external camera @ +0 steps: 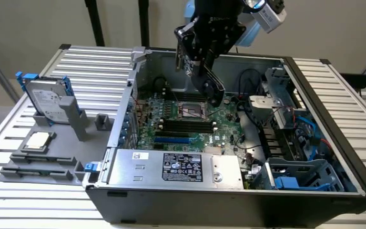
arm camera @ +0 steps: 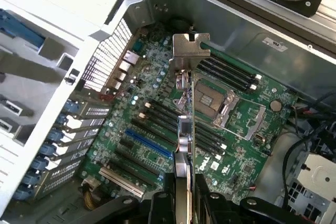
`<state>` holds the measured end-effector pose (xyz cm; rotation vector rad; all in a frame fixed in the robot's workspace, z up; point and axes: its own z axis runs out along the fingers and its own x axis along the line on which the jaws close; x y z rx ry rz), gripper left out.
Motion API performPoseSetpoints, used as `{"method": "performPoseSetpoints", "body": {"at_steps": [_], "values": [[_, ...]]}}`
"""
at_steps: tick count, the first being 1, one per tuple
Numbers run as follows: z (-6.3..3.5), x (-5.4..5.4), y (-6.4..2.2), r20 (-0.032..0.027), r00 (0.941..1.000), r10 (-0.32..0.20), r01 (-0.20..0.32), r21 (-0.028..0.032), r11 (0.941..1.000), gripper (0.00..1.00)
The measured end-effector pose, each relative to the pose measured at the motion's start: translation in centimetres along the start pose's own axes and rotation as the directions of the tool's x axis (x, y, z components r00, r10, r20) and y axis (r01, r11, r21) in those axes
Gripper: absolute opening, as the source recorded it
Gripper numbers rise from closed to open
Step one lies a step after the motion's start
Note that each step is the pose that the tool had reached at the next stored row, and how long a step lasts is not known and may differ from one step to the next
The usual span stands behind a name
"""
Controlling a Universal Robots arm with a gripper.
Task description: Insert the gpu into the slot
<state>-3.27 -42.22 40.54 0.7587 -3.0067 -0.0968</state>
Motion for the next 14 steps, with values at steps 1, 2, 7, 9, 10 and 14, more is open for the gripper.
{"method": "performPoseSetpoints", "body": {"at_steps": [1,2,7,9,10,14], "values": [[0.03,0.00,0.00,-0.0001,0.9998,-0.019,0.019,0.0009,0.9998,0.26],[0.05,0.00,0.00,-0.0005,0.9993,-0.037,0.037,0.0020,0.9993,0.26],[0.18,-0.01,-0.01,-0.0023,0.9918,-0.128,0.128,0.0064,0.9918,0.26],[0.23,-0.01,-0.01,-0.0034,0.9866,-0.163,0.163,0.0080,0.9865,0.26],[0.25,-0.01,-0.02,-0.0039,0.9836,-0.180,0.180,0.0089,0.9835,0.26],[0.36,-0.01,-0.02,-0.0062,0.9676,-0.252,0.252,0.0120,0.9676,0.26]]}}
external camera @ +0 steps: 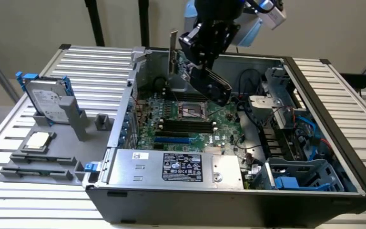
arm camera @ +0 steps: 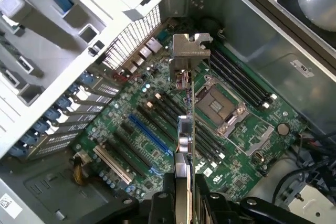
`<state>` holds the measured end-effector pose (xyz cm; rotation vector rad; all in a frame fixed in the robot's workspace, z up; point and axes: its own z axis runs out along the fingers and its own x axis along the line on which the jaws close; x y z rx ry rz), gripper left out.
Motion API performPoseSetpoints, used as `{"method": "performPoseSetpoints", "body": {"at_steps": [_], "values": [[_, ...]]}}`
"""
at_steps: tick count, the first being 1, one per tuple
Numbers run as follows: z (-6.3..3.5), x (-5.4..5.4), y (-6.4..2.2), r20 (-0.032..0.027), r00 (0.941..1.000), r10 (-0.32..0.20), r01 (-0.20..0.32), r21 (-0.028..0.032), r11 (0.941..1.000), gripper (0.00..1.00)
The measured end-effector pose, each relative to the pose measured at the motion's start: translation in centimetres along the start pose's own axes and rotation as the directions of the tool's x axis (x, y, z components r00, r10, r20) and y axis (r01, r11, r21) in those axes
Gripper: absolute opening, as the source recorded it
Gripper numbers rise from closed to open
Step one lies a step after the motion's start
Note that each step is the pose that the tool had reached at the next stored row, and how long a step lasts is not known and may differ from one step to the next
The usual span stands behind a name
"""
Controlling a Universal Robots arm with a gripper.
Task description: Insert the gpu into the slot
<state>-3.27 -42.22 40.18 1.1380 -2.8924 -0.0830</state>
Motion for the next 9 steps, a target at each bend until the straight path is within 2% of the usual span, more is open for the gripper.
{"method": "performPoseSetpoints", "body": {"at_steps": [4,9], "values": [[0.11,0.00,-0.01,-0.0018,0.9974,-0.072,0.072,0.0034,0.9974,0.26],[0.26,0.00,-0.02,-0.0043,0.9867,-0.163,0.163,0.0073,0.9866,0.26]]}}
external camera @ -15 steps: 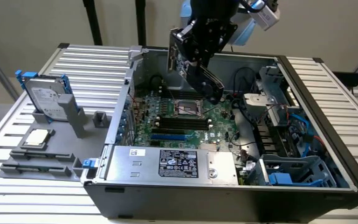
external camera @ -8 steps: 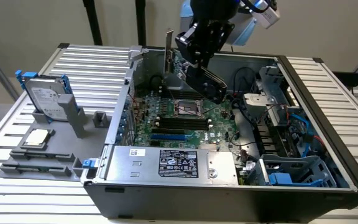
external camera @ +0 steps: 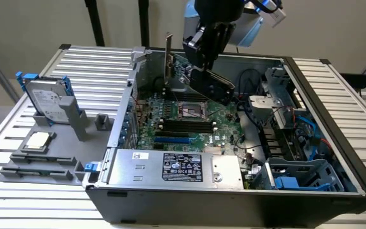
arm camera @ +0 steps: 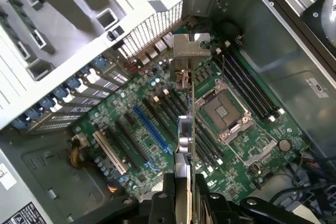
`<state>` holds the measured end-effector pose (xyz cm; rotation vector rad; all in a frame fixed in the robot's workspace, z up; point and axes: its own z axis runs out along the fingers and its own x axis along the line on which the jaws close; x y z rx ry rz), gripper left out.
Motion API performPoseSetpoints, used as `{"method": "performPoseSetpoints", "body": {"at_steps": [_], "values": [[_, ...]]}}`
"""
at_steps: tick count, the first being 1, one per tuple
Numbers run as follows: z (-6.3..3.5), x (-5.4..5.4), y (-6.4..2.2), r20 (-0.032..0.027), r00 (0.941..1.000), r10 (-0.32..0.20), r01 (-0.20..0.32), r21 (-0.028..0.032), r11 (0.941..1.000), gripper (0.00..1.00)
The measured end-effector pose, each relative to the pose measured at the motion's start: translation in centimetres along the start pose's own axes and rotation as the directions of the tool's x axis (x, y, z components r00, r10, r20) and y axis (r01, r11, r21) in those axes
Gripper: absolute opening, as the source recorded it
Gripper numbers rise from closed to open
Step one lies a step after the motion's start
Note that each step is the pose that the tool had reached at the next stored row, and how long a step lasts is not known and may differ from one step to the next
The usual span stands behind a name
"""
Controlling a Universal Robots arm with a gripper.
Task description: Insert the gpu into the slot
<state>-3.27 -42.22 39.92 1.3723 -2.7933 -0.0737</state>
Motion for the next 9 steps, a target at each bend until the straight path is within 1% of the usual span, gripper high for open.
{"method": "performPoseSetpoints", "body": {"at_steps": [3,5,9], "values": [[0.11,0.00,0.00,-0.0019,0.9985,-0.054,0.054,0.0016,0.9985,0.26],[0.21,0.00,-0.01,-0.0038,0.9959,-0.090,0.090,0.0021,0.9959,0.26],[0.51,0.00,-0.02,-0.0065,0.9868,-0.162,0.162,0.0016,0.9868,0.26]]}}
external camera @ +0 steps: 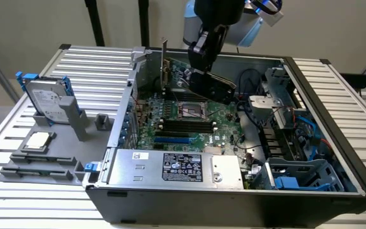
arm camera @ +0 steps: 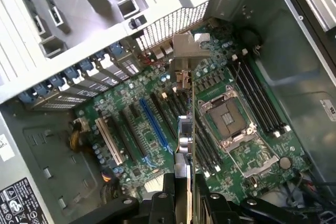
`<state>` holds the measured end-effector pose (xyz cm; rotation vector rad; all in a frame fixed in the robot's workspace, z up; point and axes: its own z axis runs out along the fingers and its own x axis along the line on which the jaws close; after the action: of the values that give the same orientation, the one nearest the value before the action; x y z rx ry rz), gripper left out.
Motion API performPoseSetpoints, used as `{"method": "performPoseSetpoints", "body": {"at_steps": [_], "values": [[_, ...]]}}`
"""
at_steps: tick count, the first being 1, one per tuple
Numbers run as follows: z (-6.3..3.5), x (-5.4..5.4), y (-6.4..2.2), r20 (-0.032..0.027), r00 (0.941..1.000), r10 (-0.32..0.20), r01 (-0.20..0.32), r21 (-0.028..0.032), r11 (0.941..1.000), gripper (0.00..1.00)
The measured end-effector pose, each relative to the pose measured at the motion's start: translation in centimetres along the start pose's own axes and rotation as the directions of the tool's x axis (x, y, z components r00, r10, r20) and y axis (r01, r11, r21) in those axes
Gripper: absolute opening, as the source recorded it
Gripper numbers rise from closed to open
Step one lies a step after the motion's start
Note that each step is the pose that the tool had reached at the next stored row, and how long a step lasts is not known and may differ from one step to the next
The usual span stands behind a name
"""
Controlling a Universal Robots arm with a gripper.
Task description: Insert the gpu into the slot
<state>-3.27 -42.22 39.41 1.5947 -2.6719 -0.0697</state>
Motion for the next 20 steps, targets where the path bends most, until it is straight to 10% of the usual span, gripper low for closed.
{"method": "performPoseSetpoints", "body": {"at_steps": [10,20], "values": [[0.92,0.0,-0.05,0.0024,0.9834,-0.181,0.181,-0.0031,0.9834,0.26],[2.06,0.0,-0.11,0.0022,0.9336,-0.358,0.358,-0.0041,0.9336,0.26]]}}
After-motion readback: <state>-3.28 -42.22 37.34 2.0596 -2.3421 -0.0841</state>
